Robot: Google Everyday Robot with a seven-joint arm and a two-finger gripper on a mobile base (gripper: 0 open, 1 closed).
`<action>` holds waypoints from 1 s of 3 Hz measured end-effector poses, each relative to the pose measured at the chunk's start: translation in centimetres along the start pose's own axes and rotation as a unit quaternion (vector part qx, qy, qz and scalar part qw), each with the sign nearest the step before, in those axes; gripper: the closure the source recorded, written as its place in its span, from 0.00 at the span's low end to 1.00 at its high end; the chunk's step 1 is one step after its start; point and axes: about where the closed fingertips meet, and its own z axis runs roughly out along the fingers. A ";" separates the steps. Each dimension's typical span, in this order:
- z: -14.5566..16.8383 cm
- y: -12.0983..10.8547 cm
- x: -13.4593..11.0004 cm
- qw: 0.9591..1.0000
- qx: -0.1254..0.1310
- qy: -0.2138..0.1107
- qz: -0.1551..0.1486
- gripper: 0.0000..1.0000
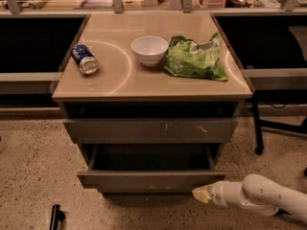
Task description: Close middle drawer
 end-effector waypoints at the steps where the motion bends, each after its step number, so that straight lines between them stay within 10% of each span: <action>1: 1.2 -2.8 -2.9 1.000 0.012 -0.002 -0.016 1.00; 3: 2.3 -3.2 -4.0 0.999 -0.006 0.000 -0.031 1.00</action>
Offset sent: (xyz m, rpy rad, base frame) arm 0.0996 -0.0098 -0.0032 -0.0596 -0.0741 0.0114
